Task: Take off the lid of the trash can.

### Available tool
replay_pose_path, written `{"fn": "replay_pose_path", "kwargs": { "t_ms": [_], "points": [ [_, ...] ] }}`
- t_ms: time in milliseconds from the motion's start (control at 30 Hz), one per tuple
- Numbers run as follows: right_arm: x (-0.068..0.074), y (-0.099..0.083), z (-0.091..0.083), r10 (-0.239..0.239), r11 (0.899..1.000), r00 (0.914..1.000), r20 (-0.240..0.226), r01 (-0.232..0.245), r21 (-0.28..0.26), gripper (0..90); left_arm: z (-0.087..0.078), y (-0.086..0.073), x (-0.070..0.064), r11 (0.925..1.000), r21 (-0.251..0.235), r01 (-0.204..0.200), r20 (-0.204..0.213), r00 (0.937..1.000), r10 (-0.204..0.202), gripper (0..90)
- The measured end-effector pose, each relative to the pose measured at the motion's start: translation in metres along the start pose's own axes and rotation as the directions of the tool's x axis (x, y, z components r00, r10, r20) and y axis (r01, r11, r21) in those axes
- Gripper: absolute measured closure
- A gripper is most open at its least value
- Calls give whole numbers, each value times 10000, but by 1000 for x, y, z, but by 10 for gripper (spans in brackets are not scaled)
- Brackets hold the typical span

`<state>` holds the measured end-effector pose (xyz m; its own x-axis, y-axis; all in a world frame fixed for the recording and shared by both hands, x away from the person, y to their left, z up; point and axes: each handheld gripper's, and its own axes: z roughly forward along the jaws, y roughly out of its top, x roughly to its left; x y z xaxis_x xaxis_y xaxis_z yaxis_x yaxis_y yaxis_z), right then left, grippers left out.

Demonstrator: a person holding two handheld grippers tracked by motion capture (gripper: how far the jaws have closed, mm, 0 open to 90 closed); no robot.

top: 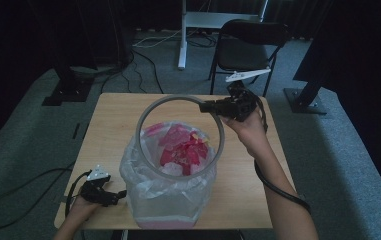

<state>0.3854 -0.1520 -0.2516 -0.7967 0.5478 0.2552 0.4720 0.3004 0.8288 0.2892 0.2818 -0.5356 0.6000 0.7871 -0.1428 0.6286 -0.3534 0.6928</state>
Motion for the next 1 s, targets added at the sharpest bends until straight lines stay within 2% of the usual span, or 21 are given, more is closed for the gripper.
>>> {"fn": "replay_pose_path", "kwargs": {
  "t_ms": [167,567,1000],
  "points": [
    [-4,0,-7,184,9994,9995,255,-177,-290,832,0,0,0,10000,-3,29,4,10000,-29,21],
    [-19,-5,-25,718,9941,9966,410,-682,-841,831,1,0,0,10000,18,50,6,10000,-50,21],
    [-36,-14,-55,1221,9852,9873,1018,-1081,-1330,832,1,0,0,10000,34,30,-4,10000,-30,21]
  ]
}}
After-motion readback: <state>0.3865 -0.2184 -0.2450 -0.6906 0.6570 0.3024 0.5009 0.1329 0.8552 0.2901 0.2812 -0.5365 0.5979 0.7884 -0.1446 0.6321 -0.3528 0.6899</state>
